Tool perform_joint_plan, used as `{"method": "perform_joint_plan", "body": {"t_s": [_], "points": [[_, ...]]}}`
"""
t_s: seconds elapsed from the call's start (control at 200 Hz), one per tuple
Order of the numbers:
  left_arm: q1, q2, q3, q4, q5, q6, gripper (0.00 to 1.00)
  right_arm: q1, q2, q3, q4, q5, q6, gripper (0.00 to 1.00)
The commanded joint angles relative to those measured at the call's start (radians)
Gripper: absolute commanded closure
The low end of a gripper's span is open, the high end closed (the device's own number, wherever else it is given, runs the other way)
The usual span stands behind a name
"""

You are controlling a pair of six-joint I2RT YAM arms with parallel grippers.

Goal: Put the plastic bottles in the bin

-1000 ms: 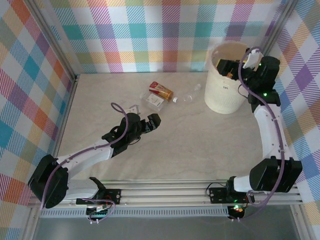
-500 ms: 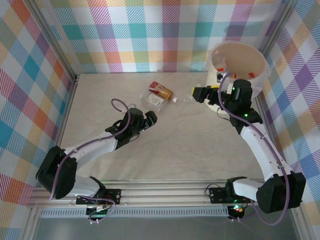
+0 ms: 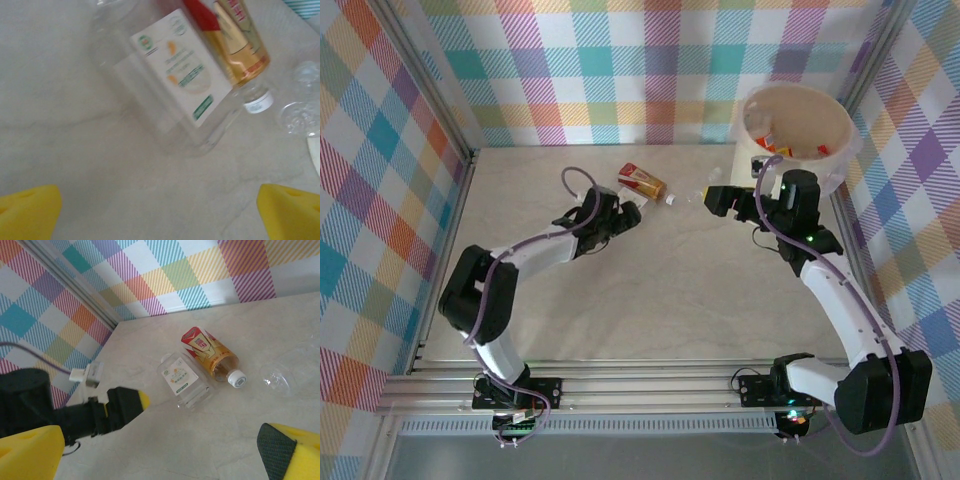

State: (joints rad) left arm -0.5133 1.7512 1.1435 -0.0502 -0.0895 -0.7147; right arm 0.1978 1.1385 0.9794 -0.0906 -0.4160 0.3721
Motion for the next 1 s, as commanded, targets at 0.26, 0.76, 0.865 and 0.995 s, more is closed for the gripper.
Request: {"method": "perform_joint_plan", "body": {"t_s": [0.26,0.76,0.865,0.995], "points": [[0.055,0.246,0.271,0.141,0.211,0.158,0.0,0.008,-0.047,0.018,-0.04,0.0,-0.048,0.0],[0.052,0.412,0.474,0.004,0.196,0.194,0.0,0.008,-0.063,0.01,-0.064,0.005,-0.061,0.0],[0.05,0.412,0.465,-0.018,0.194,0.197,0.0,0.008,-0.059,0.013,-0.067,0.002,-0.059,0.0],[0.051,0.384,0.421,-0.032,0.187,0.18,0.0,0.008,-0.052,0.015,-0.069,-0.001,-0.049,0.0]]}}
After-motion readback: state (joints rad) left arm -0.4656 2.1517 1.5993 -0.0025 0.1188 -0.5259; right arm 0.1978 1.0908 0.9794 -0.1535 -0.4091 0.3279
